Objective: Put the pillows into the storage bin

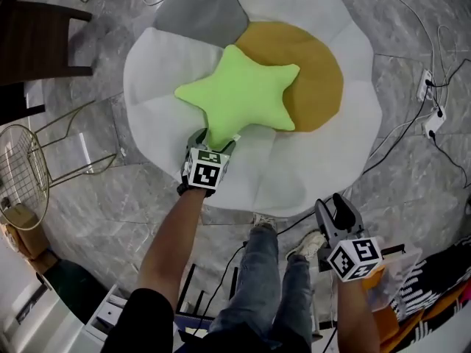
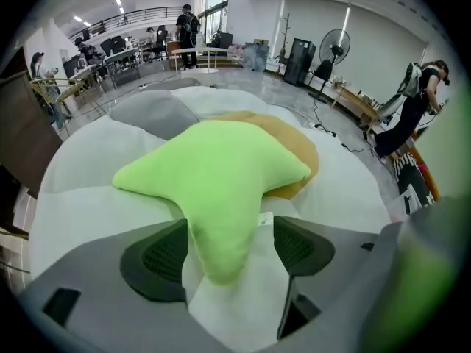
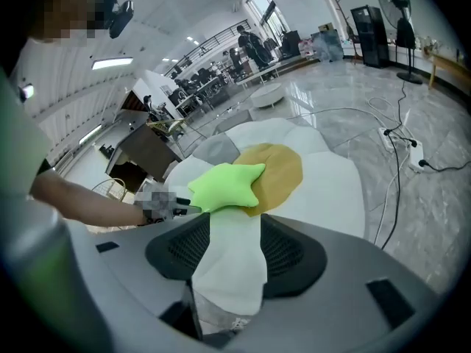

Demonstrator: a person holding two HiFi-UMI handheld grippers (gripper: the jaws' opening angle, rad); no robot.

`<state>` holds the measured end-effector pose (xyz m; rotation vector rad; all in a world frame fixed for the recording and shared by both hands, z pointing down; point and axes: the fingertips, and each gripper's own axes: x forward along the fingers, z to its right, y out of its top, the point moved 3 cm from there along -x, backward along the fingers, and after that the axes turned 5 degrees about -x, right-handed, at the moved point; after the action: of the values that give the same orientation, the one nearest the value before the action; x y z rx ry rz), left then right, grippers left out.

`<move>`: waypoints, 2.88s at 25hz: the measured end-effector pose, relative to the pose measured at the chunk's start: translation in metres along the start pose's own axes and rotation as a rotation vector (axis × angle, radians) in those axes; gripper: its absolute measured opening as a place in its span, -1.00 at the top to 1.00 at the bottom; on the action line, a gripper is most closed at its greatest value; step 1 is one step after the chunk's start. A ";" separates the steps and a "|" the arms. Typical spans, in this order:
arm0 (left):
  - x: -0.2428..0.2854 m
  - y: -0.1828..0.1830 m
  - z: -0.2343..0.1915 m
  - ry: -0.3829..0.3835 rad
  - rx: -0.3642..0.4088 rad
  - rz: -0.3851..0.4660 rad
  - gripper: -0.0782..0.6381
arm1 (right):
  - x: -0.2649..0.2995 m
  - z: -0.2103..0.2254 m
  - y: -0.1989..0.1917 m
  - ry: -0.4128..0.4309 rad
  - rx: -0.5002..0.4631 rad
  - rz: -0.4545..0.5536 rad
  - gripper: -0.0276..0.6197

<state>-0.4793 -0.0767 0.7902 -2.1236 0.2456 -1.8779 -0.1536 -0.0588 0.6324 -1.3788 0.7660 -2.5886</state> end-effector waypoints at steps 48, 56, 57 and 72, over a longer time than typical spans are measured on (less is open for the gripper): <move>-0.119 -0.008 0.095 0.008 0.174 0.134 0.19 | -0.057 -0.024 -0.032 0.160 0.118 0.072 0.38; -0.158 0.018 0.241 -0.131 0.277 0.240 0.18 | -0.140 0.045 -0.085 0.052 -0.038 0.097 -0.06; -0.165 0.021 0.263 -0.159 0.299 0.254 0.18 | -0.151 0.055 -0.088 0.040 -0.027 0.113 -0.09; -0.204 0.014 0.504 -0.496 0.695 0.252 0.16 | -0.302 0.144 -0.151 -0.164 0.202 0.368 0.18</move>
<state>-0.0072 0.0288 0.5411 -1.8600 -0.2143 -1.0306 0.1576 0.1144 0.5459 -1.2380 0.6414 -2.1754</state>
